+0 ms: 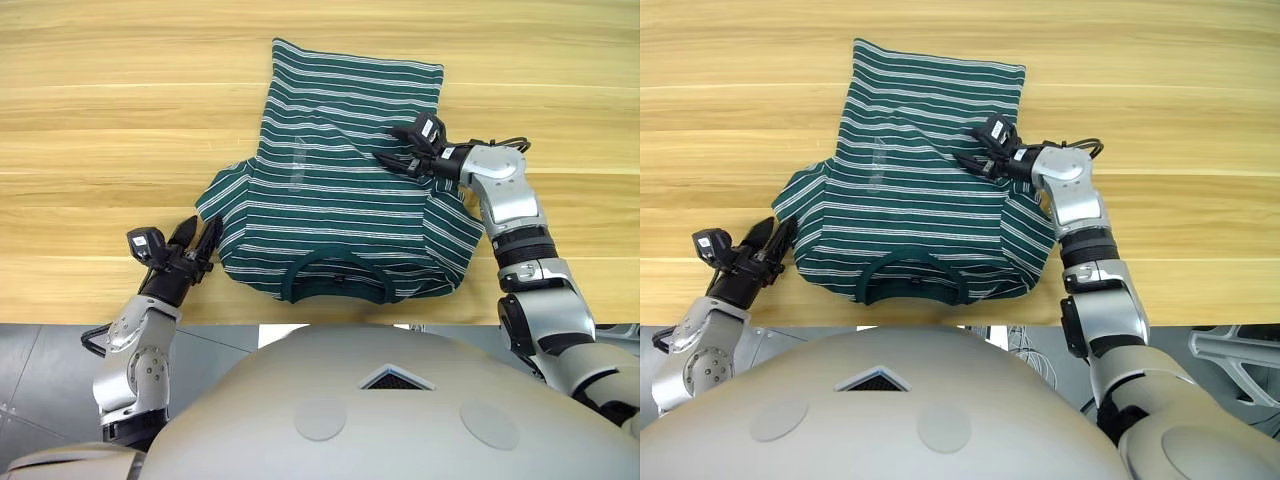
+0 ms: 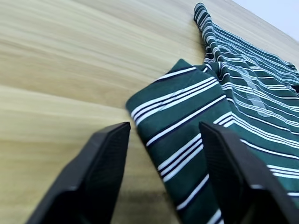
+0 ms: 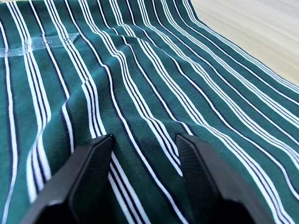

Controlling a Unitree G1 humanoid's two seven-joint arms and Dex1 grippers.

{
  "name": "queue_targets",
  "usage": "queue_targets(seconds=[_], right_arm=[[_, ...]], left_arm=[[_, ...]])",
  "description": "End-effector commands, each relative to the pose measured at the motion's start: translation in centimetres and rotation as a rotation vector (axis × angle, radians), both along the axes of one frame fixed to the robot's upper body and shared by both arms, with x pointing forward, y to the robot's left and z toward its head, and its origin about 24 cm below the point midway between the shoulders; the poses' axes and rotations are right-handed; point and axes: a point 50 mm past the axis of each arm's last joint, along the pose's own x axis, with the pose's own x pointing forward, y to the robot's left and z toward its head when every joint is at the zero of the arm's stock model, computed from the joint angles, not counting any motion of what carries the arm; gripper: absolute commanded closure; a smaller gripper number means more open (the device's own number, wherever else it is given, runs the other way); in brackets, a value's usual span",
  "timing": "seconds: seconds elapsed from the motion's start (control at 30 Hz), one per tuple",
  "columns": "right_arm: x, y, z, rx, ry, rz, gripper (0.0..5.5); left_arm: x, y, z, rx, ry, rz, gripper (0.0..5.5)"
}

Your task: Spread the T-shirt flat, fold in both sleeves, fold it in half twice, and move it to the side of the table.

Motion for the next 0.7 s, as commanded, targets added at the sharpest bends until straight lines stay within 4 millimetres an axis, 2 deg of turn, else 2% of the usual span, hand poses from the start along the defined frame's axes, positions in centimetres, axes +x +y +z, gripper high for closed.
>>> queue_targets(seconds=[0.03,0.17,0.4,0.5,0.57,0.7], right_arm=[[-0.8,-0.1,-1.0,-0.032,0.041,0.007,3.0],[-0.6,0.1,-0.6,-0.022,0.024,0.013,3.0],[-0.5,0.0,-0.4,-0.011,0.014,0.001,3.0],[-0.5,0.1,-0.3,-0.007,0.007,0.003,3.0],[-0.4,0.0,-0.1,-0.004,0.0,0.0,3.0],[-0.1,0.0,0.1,0.006,-0.013,-0.011,3.0]], left_arm=[[-0.1,0.1,-1.3,0.003,0.088,-0.013,3.52],[0.4,0.0,-1.8,0.019,0.106,-0.035,4.22],[1.2,0.7,-1.9,0.021,0.089,0.016,5.39],[1.5,0.4,-1.7,0.006,0.058,0.011,5.47],[1.8,0.0,-0.8,-0.011,-0.009,0.009,5.47],[2.3,-1.8,2.7,-0.061,-0.228,-0.076,5.47]])
